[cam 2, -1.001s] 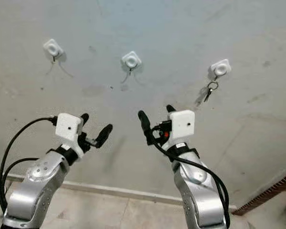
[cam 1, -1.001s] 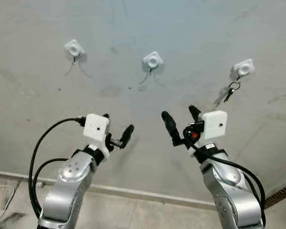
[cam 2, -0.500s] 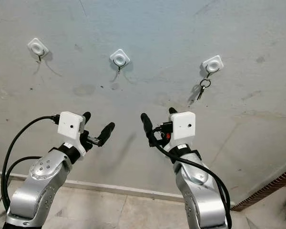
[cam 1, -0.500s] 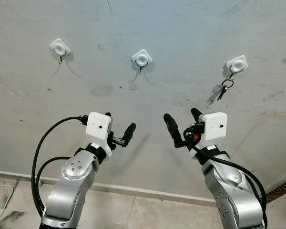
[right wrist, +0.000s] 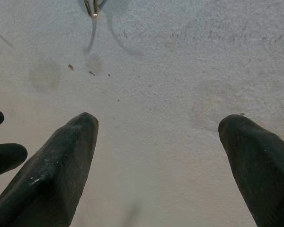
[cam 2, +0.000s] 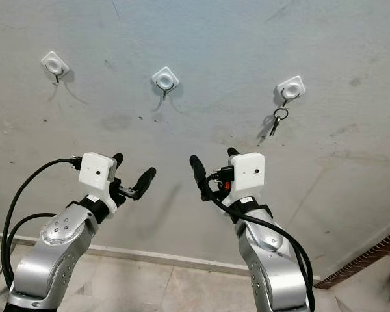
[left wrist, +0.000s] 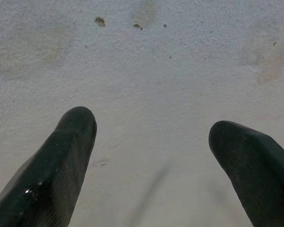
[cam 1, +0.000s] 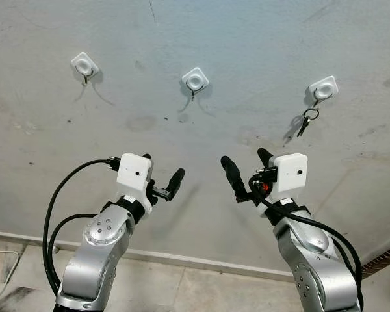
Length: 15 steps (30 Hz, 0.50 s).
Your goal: Hang keys on a hook
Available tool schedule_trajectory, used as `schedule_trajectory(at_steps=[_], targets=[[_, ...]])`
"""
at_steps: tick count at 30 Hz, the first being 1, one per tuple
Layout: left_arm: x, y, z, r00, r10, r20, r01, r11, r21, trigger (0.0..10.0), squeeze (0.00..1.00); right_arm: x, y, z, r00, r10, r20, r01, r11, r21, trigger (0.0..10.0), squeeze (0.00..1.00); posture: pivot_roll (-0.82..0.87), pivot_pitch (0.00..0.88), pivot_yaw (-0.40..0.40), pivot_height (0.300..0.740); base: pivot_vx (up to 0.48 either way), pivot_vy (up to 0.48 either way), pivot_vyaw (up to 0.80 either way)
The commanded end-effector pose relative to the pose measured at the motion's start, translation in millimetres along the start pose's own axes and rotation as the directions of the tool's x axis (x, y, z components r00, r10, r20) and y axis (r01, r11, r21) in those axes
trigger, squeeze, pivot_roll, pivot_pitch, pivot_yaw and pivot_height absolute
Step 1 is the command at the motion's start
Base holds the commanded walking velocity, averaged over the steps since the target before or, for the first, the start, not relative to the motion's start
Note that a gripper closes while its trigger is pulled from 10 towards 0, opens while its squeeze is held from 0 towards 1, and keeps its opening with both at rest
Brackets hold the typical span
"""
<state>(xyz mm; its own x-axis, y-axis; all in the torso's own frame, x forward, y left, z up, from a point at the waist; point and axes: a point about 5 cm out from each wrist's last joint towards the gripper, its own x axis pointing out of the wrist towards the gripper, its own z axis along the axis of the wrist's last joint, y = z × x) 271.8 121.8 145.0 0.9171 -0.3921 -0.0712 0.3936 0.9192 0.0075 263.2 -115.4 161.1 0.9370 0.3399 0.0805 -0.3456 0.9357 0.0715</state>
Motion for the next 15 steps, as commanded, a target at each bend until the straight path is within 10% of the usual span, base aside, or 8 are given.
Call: schedule_trajectory(at_steps=[1,15], targets=[[0.3,1.0,-3.1,1.000,0.007,-0.020,-0.007,1.000,0.002,10.0,0.00,-0.3,0.9,3.7,1.000,0.010,0.009,-0.010,1.000,0.000,10.0,0.00,0.12,0.000,-0.037,0.740,-0.244,0.000,0.00],[0.5,1.3,-3.3,1.000,0.007,-0.022,-0.007,1.000,0.004,10.0,0.00,0.3,0.7,3.1,1.000,0.007,0.007,-0.007,1.000,-0.001,10.0,0.00,0.12,0.000,-0.034,0.740,-0.174,0.000,0.00]])
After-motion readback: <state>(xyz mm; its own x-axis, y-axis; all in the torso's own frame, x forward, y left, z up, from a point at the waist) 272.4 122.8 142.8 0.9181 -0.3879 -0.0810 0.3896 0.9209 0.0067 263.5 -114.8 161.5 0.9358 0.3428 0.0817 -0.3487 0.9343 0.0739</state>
